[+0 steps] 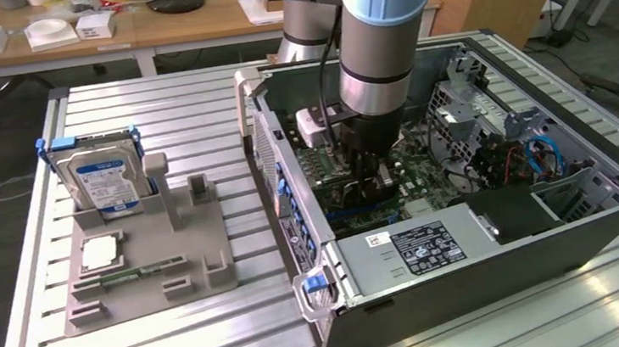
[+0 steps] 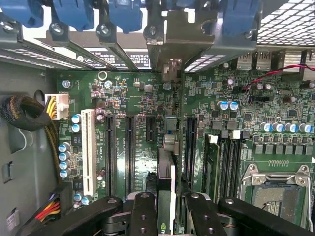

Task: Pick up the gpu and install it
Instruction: 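Insert the gpu into the slot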

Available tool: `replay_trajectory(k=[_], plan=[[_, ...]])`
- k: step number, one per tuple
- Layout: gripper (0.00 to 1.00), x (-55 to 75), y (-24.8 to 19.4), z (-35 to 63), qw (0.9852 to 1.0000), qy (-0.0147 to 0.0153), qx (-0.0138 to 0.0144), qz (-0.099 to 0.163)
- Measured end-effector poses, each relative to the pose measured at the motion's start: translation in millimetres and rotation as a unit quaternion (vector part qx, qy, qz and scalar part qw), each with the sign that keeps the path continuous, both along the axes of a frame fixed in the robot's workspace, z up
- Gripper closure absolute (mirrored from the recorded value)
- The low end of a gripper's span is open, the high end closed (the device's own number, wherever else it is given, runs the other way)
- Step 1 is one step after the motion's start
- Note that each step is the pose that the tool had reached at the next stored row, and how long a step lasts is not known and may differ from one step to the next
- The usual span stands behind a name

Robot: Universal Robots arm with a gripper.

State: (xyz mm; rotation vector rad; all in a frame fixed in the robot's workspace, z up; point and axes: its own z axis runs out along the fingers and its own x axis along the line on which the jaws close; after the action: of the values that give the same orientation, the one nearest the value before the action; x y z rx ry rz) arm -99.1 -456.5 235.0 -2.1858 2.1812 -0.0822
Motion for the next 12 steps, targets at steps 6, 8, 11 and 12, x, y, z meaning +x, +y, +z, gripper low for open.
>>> replay_trajectory(k=[6, 8, 11, 12], plan=[[0.73, 0.0, 0.0, -0.1, 1.0000, 0.0000, 0.0001, 0.000], [0.73, 0.0, 0.0, -0.1, 1.0000, 0.0000, 0.0001, 0.000], [0.73, 0.0, 0.1, 0.3, 1.0000, -0.0001, 0.0002, 0.000], [0.73, 0.0, 0.0, 0.8, 1.0000, 0.0000, 0.0001, 0.000]])
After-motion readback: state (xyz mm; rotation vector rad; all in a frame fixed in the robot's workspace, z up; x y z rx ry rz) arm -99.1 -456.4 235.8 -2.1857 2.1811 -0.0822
